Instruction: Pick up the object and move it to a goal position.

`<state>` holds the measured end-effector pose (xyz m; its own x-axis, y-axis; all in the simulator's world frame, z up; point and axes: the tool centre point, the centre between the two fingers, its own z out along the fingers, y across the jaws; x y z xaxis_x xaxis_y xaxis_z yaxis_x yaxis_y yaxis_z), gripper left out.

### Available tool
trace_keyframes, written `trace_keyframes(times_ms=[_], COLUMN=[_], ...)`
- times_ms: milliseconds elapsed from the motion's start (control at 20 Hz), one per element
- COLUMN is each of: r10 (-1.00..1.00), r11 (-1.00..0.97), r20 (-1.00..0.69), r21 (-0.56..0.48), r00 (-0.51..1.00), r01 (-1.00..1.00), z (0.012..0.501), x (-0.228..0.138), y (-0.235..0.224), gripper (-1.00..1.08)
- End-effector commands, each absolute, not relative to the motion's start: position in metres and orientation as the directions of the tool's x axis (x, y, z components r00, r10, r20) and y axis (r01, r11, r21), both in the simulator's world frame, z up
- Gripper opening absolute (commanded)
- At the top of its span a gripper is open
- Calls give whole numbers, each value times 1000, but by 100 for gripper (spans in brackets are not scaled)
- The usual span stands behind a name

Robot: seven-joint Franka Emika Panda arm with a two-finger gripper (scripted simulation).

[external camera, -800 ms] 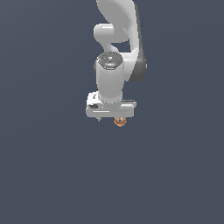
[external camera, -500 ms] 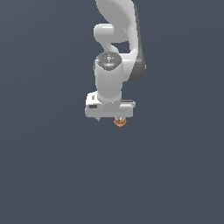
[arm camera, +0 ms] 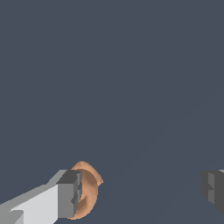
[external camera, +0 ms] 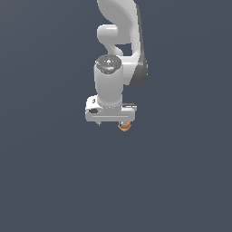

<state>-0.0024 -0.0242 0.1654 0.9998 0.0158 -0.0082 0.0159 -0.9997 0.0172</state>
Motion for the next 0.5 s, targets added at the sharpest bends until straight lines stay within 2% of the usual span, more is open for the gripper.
trace_keyframes(times_ms=[0,450], r10=[15,-44], r11=[-1000,-999], r20=[-8,-7], r21=[17,15], r00=[1000,999], r01=[15,-44], z=[165,158], x=[-2,-9], y=[-24,-16], gripper=[100,100])
